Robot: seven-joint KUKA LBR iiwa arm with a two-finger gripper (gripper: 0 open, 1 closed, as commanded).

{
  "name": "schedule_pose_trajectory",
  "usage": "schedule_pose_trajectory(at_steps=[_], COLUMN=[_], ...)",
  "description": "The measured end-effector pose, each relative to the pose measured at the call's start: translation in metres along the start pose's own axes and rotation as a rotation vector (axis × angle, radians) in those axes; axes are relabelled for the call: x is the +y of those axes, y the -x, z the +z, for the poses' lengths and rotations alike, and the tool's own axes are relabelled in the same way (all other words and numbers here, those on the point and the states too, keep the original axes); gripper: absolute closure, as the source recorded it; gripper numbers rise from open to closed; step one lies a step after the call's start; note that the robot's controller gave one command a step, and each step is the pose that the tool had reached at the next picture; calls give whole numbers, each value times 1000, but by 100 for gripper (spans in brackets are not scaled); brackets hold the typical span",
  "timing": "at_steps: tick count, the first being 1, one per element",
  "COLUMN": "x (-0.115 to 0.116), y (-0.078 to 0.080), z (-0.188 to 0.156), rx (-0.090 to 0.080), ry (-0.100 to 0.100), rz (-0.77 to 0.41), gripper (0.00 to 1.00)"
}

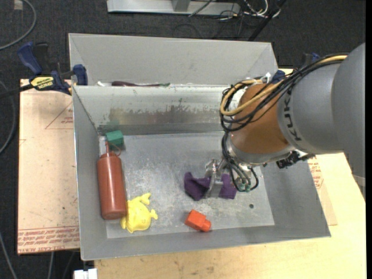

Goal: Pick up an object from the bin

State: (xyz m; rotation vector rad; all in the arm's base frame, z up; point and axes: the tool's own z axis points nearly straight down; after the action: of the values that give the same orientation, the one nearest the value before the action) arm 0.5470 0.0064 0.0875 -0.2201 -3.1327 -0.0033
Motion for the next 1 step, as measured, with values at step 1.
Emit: schedule_pose_trajectory(at_steps=[1], x=[0], y=[1], z=[-31], rx=[-2], ry=[0], rz=[0], gripper=[100])
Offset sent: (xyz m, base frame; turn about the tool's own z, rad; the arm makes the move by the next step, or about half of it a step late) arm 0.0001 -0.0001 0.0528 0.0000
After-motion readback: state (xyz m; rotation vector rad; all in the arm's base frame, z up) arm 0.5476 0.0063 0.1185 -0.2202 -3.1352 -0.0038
